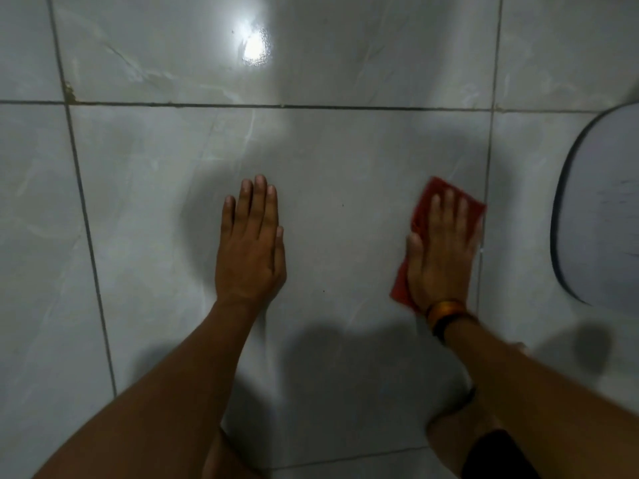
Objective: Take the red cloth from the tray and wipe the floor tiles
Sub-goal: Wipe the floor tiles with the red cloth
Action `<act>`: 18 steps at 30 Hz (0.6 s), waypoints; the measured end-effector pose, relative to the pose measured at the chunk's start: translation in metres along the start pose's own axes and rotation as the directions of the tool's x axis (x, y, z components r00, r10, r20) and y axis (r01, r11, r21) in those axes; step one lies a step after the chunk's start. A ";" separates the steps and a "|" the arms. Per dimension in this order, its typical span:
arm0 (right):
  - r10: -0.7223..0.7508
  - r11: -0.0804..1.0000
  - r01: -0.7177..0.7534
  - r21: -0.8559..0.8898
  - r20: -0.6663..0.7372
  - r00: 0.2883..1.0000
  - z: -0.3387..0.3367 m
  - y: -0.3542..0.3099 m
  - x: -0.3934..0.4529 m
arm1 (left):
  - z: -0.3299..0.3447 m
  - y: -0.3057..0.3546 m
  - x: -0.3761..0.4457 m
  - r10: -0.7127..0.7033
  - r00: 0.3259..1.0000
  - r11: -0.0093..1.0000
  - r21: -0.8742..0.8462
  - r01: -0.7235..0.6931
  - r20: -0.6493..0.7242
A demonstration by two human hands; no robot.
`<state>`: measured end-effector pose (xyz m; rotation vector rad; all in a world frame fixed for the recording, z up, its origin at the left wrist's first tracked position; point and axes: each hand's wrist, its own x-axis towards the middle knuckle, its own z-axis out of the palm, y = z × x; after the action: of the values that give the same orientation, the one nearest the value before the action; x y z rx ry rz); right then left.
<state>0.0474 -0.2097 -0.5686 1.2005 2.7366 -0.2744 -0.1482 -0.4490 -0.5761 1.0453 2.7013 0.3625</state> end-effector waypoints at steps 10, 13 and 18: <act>-0.348 0.935 0.347 0.077 -0.003 0.937 0.024 -0.124 -0.001 | 0.005 -0.002 -0.001 0.025 0.999 1.000 0.010 -0.025 -0.021; -0.419 0.905 0.420 0.063 -0.029 0.907 0.000 -0.097 0.098 | 0.003 -0.002 0.001 0.018 1.000 1.000 0.004 -0.017 -0.015; -0.264 0.964 0.264 -0.042 -0.001 0.964 -0.017 0.014 0.071 | 0.003 -0.001 -0.001 0.003 1.000 1.000 0.009 -0.003 -0.005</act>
<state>0.0089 -0.1465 -0.5682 0.8250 2.8909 -0.2408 -0.1471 -0.4498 -0.5788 1.0524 2.7083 0.3543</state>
